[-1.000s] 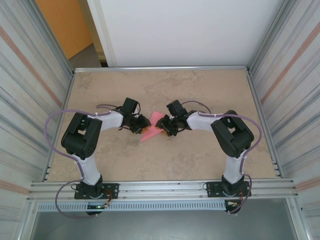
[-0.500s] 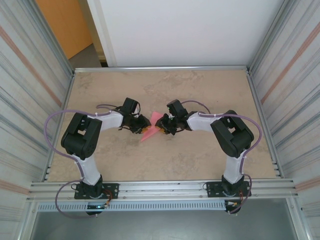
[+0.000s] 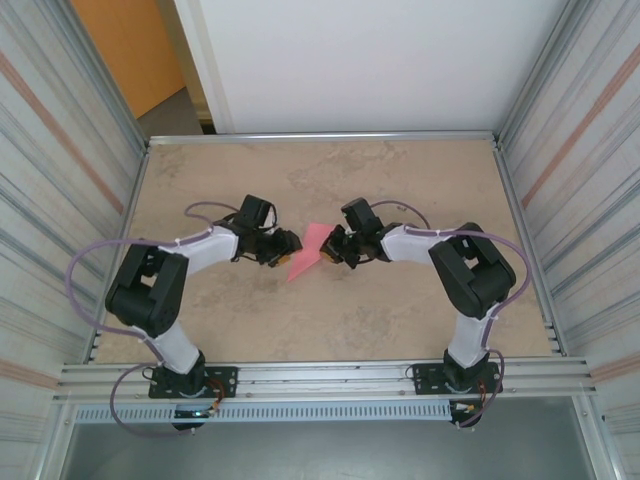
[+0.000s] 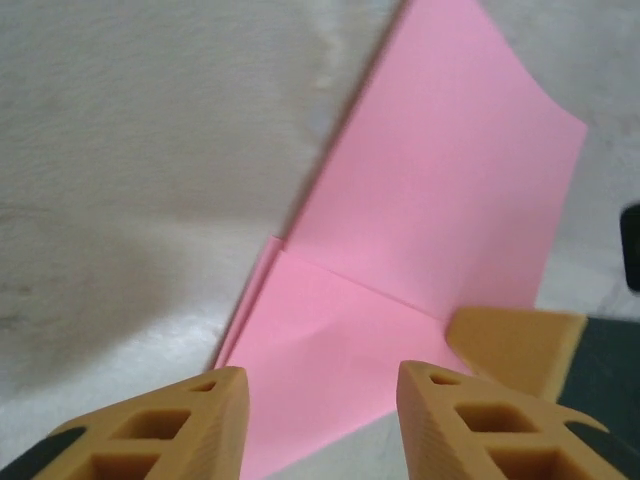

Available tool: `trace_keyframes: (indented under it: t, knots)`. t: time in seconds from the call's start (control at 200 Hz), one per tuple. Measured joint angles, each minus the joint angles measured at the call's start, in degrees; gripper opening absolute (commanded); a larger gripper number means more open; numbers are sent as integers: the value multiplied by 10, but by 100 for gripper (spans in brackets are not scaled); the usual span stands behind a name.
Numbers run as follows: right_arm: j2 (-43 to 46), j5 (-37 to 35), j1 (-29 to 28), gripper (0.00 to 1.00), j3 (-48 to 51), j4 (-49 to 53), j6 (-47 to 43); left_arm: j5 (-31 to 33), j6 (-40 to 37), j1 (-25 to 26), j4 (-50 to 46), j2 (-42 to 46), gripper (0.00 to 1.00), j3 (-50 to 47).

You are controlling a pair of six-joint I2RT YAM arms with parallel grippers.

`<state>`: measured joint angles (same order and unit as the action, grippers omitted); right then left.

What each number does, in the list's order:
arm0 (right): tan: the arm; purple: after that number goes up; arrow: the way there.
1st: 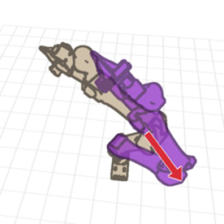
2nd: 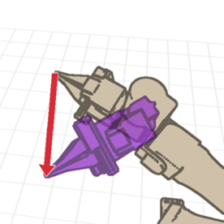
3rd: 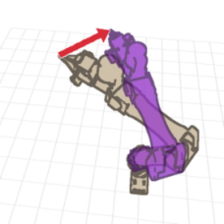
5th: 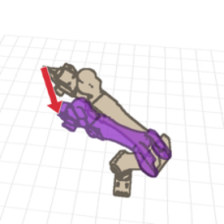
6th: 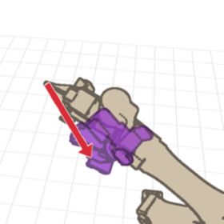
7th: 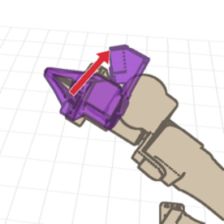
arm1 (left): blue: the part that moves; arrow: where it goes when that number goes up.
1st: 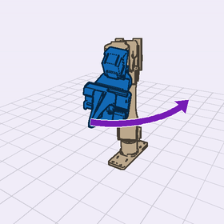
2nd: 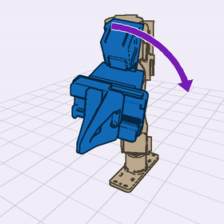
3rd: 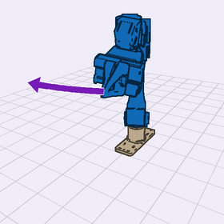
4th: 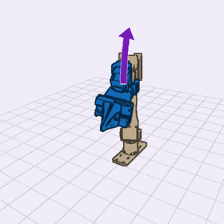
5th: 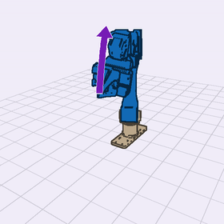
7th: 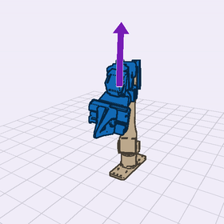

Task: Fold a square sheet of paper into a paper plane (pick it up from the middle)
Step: Fold the wing for the fifth time at the center of the table.

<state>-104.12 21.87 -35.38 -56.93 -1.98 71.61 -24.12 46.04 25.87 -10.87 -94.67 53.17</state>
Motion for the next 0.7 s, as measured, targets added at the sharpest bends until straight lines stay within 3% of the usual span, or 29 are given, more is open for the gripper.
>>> trace_keyframes:
  t: [0.246,0.416,0.702]
  knots:
    - [61,-1,20,0,17,19,15,79,-150,97,-9,54,65,1]
    - [67,7,37,0,21,41,29,128,-245,144,-1,53,65,1]
    - [68,24,51,0,21,72,34,157,-372,163,94,37,57,-26]
